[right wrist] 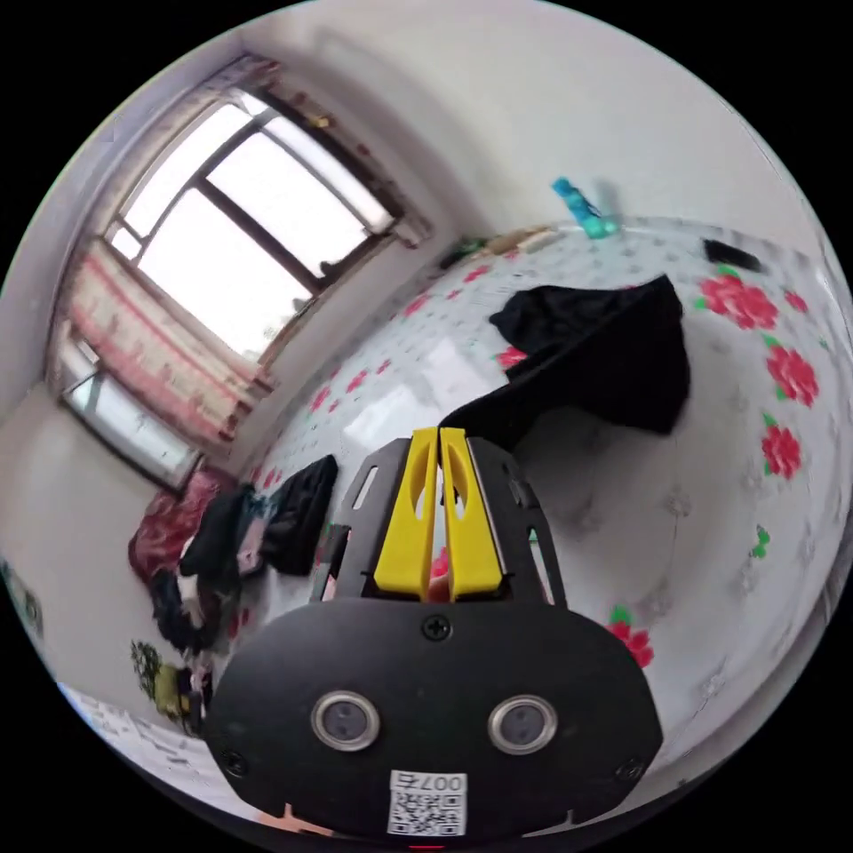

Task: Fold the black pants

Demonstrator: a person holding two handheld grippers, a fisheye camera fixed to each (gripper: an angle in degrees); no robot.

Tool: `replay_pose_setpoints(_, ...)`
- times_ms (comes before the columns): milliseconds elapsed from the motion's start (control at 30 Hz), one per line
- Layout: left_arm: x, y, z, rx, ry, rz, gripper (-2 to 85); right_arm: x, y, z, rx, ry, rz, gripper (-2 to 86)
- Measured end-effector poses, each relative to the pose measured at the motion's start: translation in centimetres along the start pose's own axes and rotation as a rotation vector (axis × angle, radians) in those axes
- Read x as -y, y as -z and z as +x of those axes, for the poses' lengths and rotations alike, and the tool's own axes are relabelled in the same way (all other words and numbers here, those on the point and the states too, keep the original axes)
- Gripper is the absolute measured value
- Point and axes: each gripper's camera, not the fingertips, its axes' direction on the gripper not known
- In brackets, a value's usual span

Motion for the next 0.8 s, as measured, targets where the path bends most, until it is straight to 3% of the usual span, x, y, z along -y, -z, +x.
replay_pose_setpoints(233,-3.8,7.4,1.8,-0.072,-0.22,0.426,12.4,-3.6,0.9,-22.4,0.756,0.504,-0.08,-0.2)
replay_pose_setpoints(400,-9.3,12.8,0.8,-0.151,-0.323,0.732,17.5,-15.6,1.2,-40.1,1.319,0.811,-0.374,-0.2)
replay_pose_setpoints(467,-12.3,13.8,-0.4,-0.163,-0.335,0.81,17.1,-23.6,0.3,-47.9,1.557,0.85,-0.612,-0.1)
replay_pose_setpoints(567,-17.8,14.0,-4.9,-0.217,-0.288,0.891,8.9,-32.4,-1.1,-54.9,1.559,0.958,-0.874,0.1)
replay_pose_setpoints(600,-20.2,13.5,-7.6,-0.221,-0.214,0.916,3.0,-33.6,-1.3,-55.5,1.544,0.969,-0.886,0.2)
replay_pose_setpoints(700,-25.7,11.6,-15.6,-0.3,0.016,0.903,0.4,-36.3,-2.8,-56.4,1.416,0.994,-0.908,0.9)
replay_pose_setpoints(800,-31.8,10.0,-22.0,-0.324,0.247,0.931,-0.3,-36.3,-6.0,-54.3,1.109,0.971,-0.885,1.3)
